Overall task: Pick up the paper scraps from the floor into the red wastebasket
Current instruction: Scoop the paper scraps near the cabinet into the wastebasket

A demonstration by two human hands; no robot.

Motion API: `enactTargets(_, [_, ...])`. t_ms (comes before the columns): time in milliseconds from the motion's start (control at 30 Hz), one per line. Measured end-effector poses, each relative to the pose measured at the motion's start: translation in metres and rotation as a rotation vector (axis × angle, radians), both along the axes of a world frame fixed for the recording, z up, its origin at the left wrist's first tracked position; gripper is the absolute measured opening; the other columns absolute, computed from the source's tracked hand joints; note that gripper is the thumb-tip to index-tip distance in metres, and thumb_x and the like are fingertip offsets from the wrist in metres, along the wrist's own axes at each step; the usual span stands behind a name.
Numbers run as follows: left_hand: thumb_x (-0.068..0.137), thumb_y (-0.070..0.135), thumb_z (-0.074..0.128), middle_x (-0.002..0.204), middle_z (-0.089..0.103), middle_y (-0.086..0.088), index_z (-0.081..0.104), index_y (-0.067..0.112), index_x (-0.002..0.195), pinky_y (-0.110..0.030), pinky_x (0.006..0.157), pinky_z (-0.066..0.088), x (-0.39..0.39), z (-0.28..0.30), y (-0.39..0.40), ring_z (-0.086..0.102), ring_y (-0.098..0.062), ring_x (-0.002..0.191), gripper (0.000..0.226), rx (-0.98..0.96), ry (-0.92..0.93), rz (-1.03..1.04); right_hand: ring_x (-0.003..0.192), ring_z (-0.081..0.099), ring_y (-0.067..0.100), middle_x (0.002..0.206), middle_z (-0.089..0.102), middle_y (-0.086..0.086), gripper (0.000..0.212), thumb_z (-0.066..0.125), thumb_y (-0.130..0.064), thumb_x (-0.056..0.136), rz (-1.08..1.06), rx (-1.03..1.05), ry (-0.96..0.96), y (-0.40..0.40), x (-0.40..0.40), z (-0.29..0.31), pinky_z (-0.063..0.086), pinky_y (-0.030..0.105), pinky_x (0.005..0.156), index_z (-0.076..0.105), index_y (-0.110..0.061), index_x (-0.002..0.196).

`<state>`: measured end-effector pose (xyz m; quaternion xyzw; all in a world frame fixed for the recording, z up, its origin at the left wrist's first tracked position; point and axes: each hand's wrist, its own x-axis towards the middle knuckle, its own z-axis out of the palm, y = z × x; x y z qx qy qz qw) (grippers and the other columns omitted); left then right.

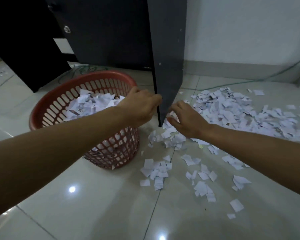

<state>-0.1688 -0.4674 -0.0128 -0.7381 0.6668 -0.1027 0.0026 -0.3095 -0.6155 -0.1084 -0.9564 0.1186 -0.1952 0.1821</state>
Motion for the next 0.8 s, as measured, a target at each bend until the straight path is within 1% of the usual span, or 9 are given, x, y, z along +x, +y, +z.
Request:
enactTargets(67, [0.095,0.019,0.035,0.091,0.064,0.002,0.049,0.021,0.115,-0.044,0.097,0.033,-0.011,-0.007,-0.012,0.057,-0.020,0.085,0.025,0.112,-0.046,0.040,0.102,0.050,0.031,0.114,0.050,0.013,0.032,0.055,-0.031,0.095,0.005,-0.029,0.084,-0.003,-0.012,-0.012,0.046,0.043,0.085,0.056,-0.009,0.118])
enactTargets(167, [0.091,0.012,0.040,0.099,0.065,0.001,0.041,0.019,0.123,-0.043,0.098,0.031,-0.030,-0.012,-0.029,0.058,-0.023,0.091,0.033,0.238,-0.065,0.078,0.108,0.048,0.031,0.123,0.047,0.013,0.039,0.051,-0.037,0.097,0.013,-0.067,0.209,-0.007,-0.023,-0.028,0.045,0.042,0.087,0.051,-0.012,0.127])
enactTargets(233, [0.091,0.011,0.042,0.108,0.062,-0.002,0.040,0.017,0.127,-0.041,0.096,0.034,-0.042,-0.020,-0.040,0.056,-0.023,0.096,0.037,0.308,0.013,0.127,0.108,0.048,0.032,0.126,0.046,0.014,0.041,0.049,-0.038,0.097,0.005,-0.080,0.258,-0.008,-0.025,-0.038,0.044,0.040,0.087,0.049,-0.013,0.129])
enactTargets(333, [0.092,0.016,0.046,0.121,0.055,-0.007,0.042,0.015,0.127,-0.037,0.087,0.040,-0.044,-0.046,-0.059,0.053,-0.026,0.101,0.034,0.381,0.130,0.235,0.115,0.046,0.033,0.133,0.042,0.014,0.046,0.045,-0.043,0.098,0.000,-0.121,0.356,-0.011,-0.028,-0.052,0.041,0.040,0.092,0.042,-0.015,0.135])
enactTargets(433, [0.096,0.022,0.043,0.129,0.048,-0.012,0.044,0.013,0.124,-0.043,0.092,0.041,-0.035,-0.088,-0.065,0.050,-0.032,0.111,0.030,0.345,0.238,0.357,0.122,0.042,0.032,0.140,0.038,0.014,0.051,0.042,-0.046,0.098,-0.006,-0.156,0.455,-0.012,-0.029,-0.064,0.041,0.042,0.096,0.037,-0.018,0.139])
enactTargets(500, [0.099,0.029,0.039,0.143,0.036,-0.013,0.037,0.013,0.136,-0.046,0.101,0.037,-0.034,-0.123,-0.061,0.042,-0.034,0.124,0.040,0.364,0.358,0.449,0.122,0.040,0.032,0.140,0.037,0.014,0.051,0.041,-0.046,0.098,-0.001,-0.155,0.481,-0.013,-0.029,-0.074,0.039,0.042,0.096,0.036,-0.017,0.140])
enactTargets(600, [0.102,0.045,0.032,0.160,0.000,-0.011,0.012,0.016,0.152,-0.049,0.115,0.021,-0.036,-0.167,-0.046,0.013,-0.037,0.144,0.062,0.500,0.435,0.564,0.124,0.038,0.032,0.143,0.034,0.015,0.054,0.039,-0.046,0.099,0.027,-0.161,0.486,-0.013,-0.030,-0.086,0.037,0.040,0.095,0.033,-0.016,0.143])
enactTargets(700, [0.100,0.054,0.027,0.160,-0.018,-0.009,-0.001,0.020,0.153,-0.055,0.117,0.012,-0.039,-0.199,-0.041,-0.007,-0.040,0.146,0.070,0.493,0.506,0.712,0.126,0.035,0.033,0.145,0.032,0.014,0.055,0.037,-0.046,0.099,0.040,-0.153,0.499,-0.016,-0.028,-0.097,0.035,0.041,0.097,0.030,-0.016,0.145])
enactTargets(800, [0.095,0.063,0.025,0.158,-0.025,-0.009,-0.011,0.023,0.153,-0.059,0.116,0.005,-0.047,-0.222,-0.043,-0.013,-0.042,0.145,0.079,0.401,0.608,0.921,0.125,0.035,0.032,0.144,0.032,0.014,0.054,0.038,-0.046,0.100,0.032,-0.169,0.499,-0.021,-0.024,-0.106,0.036,0.042,0.096,0.031,-0.016,0.144])
